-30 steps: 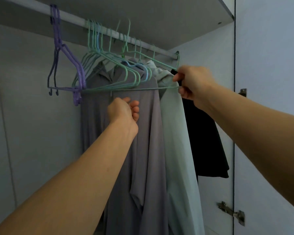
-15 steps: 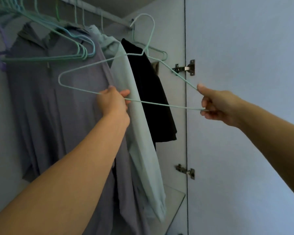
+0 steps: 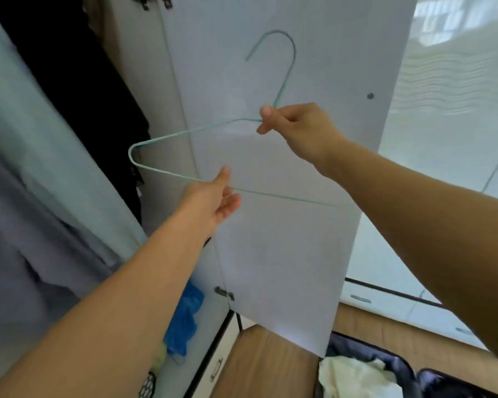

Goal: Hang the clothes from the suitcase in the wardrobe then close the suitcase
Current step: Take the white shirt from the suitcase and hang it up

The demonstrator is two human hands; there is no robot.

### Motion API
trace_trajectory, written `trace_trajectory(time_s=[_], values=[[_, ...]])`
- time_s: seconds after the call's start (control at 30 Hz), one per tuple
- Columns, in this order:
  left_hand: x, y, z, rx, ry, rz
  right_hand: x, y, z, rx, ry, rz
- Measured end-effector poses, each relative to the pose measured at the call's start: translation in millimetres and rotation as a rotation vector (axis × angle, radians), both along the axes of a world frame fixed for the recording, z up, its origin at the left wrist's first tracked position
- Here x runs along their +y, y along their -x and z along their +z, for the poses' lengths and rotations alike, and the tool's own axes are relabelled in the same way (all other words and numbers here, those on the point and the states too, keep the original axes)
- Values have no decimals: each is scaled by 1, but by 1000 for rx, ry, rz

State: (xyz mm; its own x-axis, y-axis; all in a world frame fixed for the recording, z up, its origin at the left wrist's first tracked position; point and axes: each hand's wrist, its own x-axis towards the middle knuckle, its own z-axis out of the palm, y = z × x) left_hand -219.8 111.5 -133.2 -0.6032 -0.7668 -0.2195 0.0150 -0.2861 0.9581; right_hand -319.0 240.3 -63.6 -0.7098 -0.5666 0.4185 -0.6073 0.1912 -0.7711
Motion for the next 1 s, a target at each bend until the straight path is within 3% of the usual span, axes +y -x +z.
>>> trace_trajectory(time_s=[0.1, 0.2, 0.27, 0.37, 0.43, 0.5, 0.6, 0.83, 0.93, 1.0], values=[[2, 15, -63, -163, 15, 152, 34, 19, -44, -22, -106, -24], [14, 21, -123, -381, 273, 277, 66, 39, -107, -69, -225, -58], [30, 29, -171, -503, 470, 255, 83, 48, -163, -72, -315, -87], [45, 37, -243, -691, 827, -38, 104, 51, -242, -85, -410, -99], [59, 45, -303, -733, 892, -362, 121, 56, -303, -103, -455, -119], [74, 51, -367, -799, 874, -629, 140, 61, -366, -133, -480, -142], [105, 54, -452, -760, 642, -925, 169, 68, -463, -142, -537, -203], [149, 73, -615, -668, 183, -1330, 217, 79, -655, -165, -548, -292], [155, 84, -685, -649, 249, -1318, 228, 90, -722, -101, -518, -336], [160, 94, -724, -645, 353, -1243, 235, 99, -766, -35, -487, -489]])
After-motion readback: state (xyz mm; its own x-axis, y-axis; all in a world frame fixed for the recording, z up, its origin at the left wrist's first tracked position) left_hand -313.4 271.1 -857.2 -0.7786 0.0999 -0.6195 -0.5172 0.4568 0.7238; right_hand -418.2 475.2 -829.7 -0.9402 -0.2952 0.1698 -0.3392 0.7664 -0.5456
